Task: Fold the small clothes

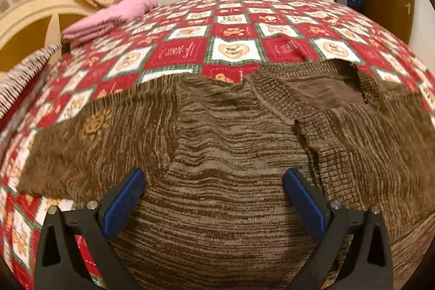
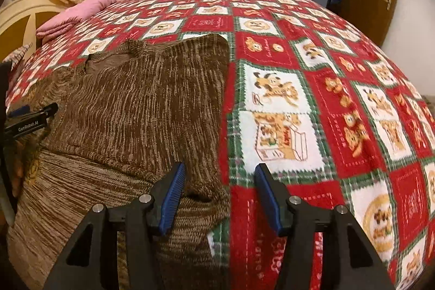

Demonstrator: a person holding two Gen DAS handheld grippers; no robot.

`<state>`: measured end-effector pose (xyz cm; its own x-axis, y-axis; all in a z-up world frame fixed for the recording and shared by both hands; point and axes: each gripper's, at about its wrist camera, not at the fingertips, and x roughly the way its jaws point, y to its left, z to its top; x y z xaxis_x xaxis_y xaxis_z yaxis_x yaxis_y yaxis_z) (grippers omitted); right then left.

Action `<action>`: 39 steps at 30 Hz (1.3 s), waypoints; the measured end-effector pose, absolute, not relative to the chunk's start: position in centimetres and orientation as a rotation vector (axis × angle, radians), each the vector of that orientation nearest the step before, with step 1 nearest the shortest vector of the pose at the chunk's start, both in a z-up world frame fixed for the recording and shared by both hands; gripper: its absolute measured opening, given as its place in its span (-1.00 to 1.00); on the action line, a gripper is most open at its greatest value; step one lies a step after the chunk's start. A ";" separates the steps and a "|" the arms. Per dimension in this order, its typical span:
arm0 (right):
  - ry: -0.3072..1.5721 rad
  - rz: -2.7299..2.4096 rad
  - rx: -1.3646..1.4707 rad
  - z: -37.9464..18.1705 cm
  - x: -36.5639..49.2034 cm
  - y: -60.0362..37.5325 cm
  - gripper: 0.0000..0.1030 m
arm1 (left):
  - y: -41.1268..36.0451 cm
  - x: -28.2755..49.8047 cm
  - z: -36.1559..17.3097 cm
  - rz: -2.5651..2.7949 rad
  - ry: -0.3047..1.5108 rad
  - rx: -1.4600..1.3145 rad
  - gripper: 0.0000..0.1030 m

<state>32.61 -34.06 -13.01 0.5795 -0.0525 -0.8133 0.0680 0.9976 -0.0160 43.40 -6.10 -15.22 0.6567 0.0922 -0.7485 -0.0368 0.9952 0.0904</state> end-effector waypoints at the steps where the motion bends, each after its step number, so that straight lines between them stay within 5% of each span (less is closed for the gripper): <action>1: 0.952 -0.089 0.018 -12.5 32.7 -33.9 0.05 | -5.7 43.3 -15.0 0.076 0.844 0.049 1.00; 7: 0.852 0.020 -0.036 -8.4 34.3 -27.8 0.06 | -0.3 40.0 -13.6 0.104 0.835 -0.107 1.00; 13: 0.969 0.118 -0.031 -13.0 37.9 -22.3 0.09 | 5.5 37.1 -13.3 0.185 0.816 -0.049 1.00; 18: 0.870 0.070 -0.136 -14.3 36.4 -20.9 0.19 | 11.8 35.0 -14.0 0.245 0.860 -0.058 1.00; 26: 0.845 0.048 -0.138 -14.3 36.5 -20.7 0.32 | 20.0 32.5 -14.2 0.289 0.866 -0.416 0.99; 31: 0.838 0.037 -0.138 -14.4 36.2 -20.7 0.37 | 23.6 32.4 -15.5 0.227 0.814 -0.821 0.81; 34: 0.836 0.035 -0.136 -14.4 36.0 -20.8 0.39 | 23.8 33.6 -15.9 0.184 0.784 -0.884 0.57; 39: 0.832 0.033 -0.132 -14.4 36.0 -20.9 0.41 | 24.6 36.3 -16.7 0.196 0.750 -0.918 0.50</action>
